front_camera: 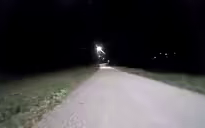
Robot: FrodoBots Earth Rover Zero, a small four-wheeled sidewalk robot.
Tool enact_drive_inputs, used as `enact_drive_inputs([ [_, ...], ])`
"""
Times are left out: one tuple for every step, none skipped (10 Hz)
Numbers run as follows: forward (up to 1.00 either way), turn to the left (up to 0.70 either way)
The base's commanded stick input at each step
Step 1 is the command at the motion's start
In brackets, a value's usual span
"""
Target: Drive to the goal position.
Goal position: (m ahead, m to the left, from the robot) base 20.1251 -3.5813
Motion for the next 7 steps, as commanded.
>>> enact_drive_inputs([
  [0.7, 0.0],
  [0.7, 0.0],
  [0.7, 0.0],
  [0.7, 0.0],
  [0.7, 0.0],
  [0.7, 0.0],
  [0.7, 0.0],
])
